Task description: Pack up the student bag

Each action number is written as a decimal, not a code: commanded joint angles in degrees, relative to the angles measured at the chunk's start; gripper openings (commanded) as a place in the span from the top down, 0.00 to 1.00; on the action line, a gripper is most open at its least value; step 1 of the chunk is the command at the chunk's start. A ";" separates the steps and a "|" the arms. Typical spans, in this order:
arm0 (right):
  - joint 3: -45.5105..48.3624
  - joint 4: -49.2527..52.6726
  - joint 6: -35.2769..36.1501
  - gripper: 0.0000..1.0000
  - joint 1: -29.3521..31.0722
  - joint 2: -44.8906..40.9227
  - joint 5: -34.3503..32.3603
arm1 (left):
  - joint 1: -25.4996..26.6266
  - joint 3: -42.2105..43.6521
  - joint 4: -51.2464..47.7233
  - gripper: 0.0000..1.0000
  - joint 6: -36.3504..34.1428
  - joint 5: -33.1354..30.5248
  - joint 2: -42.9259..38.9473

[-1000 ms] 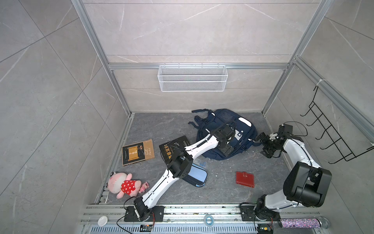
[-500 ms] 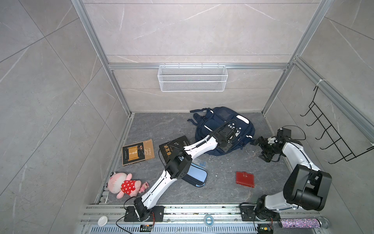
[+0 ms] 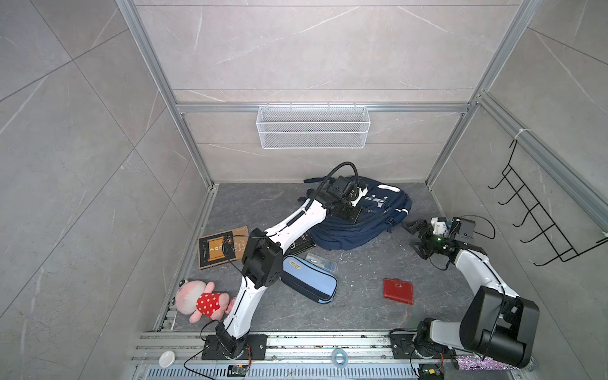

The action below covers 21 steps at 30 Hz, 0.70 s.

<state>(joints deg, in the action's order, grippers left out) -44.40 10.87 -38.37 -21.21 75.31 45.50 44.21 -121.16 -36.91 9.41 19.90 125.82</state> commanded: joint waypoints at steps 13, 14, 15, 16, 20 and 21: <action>2.08 -12.05 -3.29 0.14 0.82 3.33 5.16 | -0.30 -6.44 2.92 1.00 -1.33 17.00 -5.17; 2.03 -11.47 -2.72 0.16 0.84 3.62 4.85 | -0.35 -7.35 2.83 1.00 -1.19 17.54 -5.01; 1.91 -10.44 -1.63 0.17 0.88 3.84 4.39 | -0.35 -8.53 2.38 1.00 -1.03 18.21 -4.68; 1.54 -8.98 -0.43 0.17 0.85 4.12 3.77 | -0.35 -9.52 2.06 1.00 -0.98 18.89 -4.45; 0.28 -8.12 1.90 0.15 0.83 5.05 2.81 | -0.34 -11.06 1.18 1.00 -0.74 21.66 -4.40; -0.20 -7.92 2.28 0.13 0.89 5.56 2.69 | -0.34 -11.20 1.03 1.00 -0.69 22.39 -4.44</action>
<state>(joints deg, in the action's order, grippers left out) -42.41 1.06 -39.20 -20.64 79.53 49.50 43.48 -128.16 -41.25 9.04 33.54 125.82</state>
